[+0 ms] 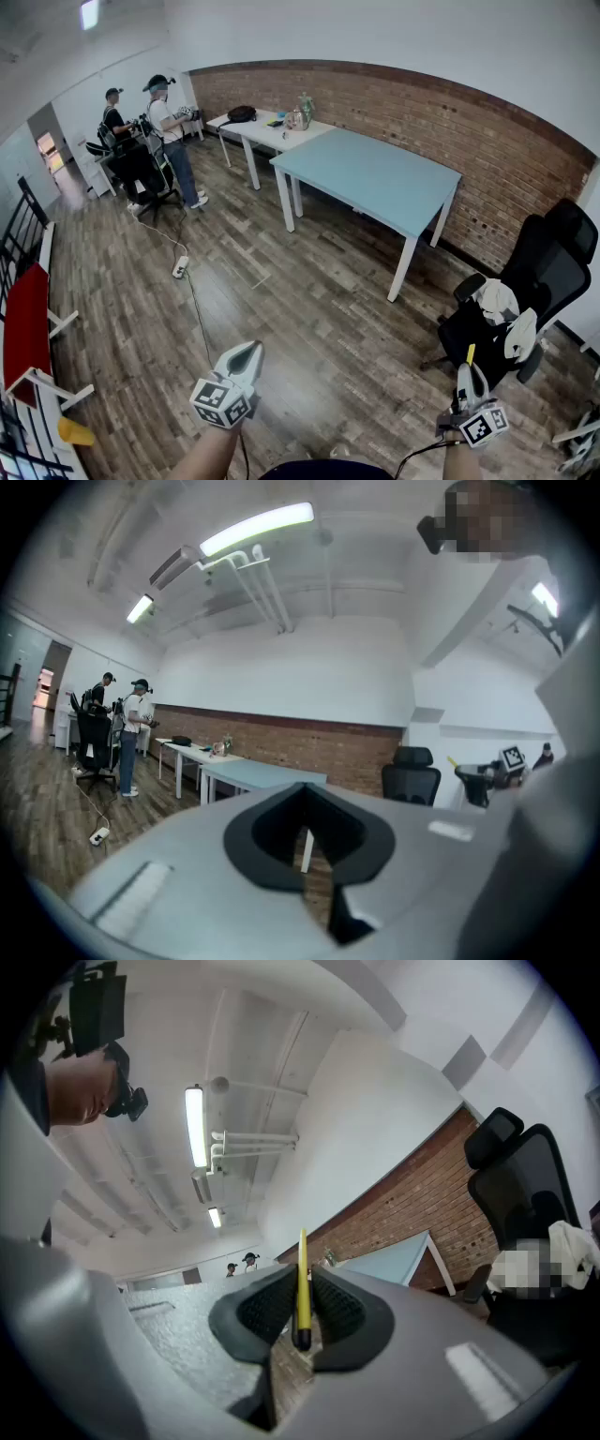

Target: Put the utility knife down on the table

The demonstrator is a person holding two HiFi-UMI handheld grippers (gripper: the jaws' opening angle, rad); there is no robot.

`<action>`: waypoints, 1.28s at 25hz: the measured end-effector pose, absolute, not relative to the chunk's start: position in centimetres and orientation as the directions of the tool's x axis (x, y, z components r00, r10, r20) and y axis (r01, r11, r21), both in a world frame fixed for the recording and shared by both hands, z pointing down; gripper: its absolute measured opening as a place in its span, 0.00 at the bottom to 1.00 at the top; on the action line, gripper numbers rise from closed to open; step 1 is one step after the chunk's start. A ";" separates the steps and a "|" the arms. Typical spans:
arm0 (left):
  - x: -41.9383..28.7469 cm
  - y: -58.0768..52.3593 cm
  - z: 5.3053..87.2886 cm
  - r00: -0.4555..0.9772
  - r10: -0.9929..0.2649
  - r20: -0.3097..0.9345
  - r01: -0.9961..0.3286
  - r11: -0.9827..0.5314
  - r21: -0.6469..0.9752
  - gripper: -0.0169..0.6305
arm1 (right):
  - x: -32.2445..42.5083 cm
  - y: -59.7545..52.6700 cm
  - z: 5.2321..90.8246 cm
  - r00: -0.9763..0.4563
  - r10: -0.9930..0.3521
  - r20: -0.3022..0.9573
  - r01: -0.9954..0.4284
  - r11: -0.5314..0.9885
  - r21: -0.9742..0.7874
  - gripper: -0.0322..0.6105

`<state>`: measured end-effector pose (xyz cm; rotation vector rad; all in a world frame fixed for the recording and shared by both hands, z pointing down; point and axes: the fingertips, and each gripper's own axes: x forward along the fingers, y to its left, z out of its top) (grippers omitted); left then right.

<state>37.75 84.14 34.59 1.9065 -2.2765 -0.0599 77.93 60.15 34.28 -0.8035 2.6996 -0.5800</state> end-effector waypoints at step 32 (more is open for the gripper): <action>27.2 71.8 36.1 -0.173 -0.977 0.121 -0.974 0.188 0.127 0.03 | 67.8 48.0 36.0 -0.845 -0.528 -0.080 -0.440 0.774 -0.456 0.12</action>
